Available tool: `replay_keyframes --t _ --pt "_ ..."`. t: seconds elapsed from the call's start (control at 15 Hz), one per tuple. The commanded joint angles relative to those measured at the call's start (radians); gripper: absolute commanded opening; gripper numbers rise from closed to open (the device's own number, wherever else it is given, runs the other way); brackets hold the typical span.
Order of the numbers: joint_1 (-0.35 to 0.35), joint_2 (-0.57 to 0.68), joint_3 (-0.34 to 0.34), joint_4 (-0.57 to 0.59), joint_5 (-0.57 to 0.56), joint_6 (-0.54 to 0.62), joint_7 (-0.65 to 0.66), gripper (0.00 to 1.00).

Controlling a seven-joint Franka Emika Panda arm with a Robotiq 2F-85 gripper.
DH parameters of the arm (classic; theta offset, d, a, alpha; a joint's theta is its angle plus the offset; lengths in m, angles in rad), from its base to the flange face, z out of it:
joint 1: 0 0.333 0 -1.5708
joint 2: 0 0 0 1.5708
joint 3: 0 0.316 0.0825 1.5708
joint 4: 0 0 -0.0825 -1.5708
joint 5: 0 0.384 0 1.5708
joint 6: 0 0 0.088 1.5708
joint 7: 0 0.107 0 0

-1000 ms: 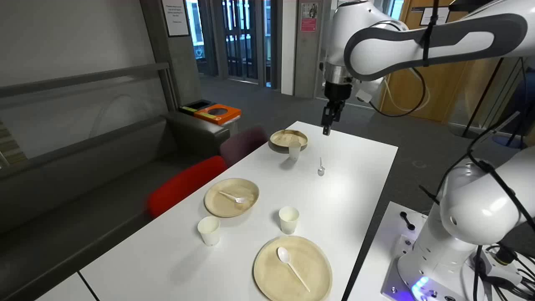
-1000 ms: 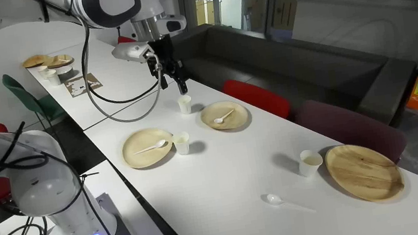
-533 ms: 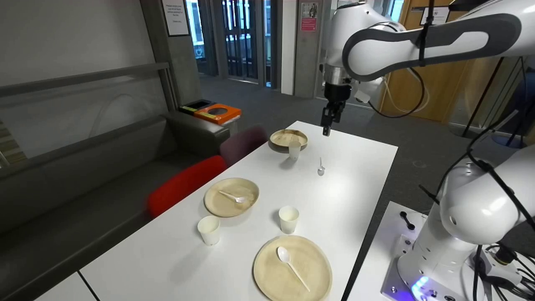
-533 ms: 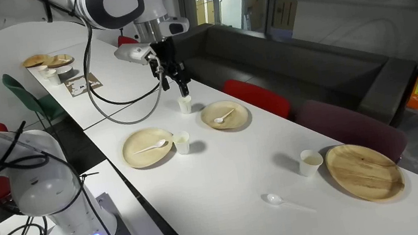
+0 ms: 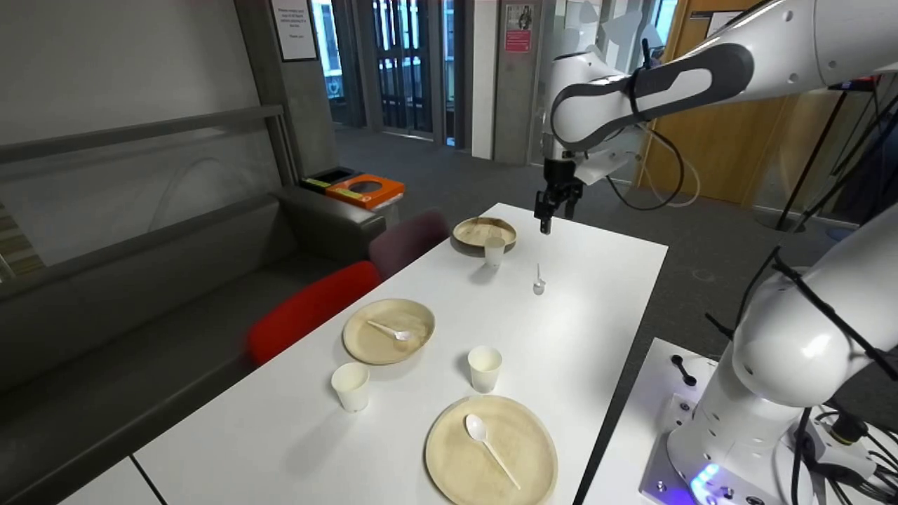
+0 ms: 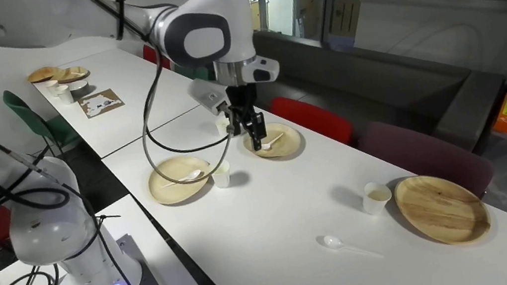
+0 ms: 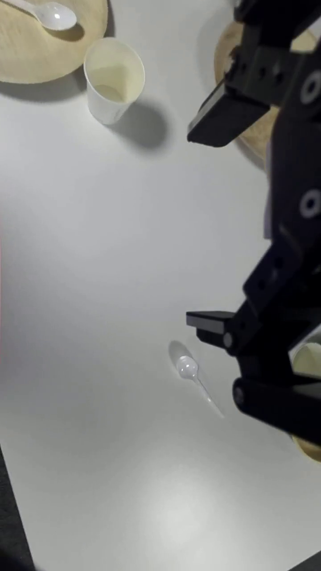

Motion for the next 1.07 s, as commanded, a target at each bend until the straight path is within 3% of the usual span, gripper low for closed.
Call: replay_keyframes --t 0.0,0.53,0.6,0.67,1.0 --pt "-0.038 0.164 -0.032 0.108 0.027 0.027 0.030 1.00" --pt "-0.106 0.516 -0.100 0.399 0.084 0.003 0.101 1.00" --pt "-0.113 0.531 -0.101 0.423 0.104 -0.015 0.086 1.00" --pt "-0.104 0.481 -0.093 0.339 0.068 0.030 0.086 1.00" --pt "-0.113 0.536 -0.098 0.402 0.086 0.020 0.087 1.00"
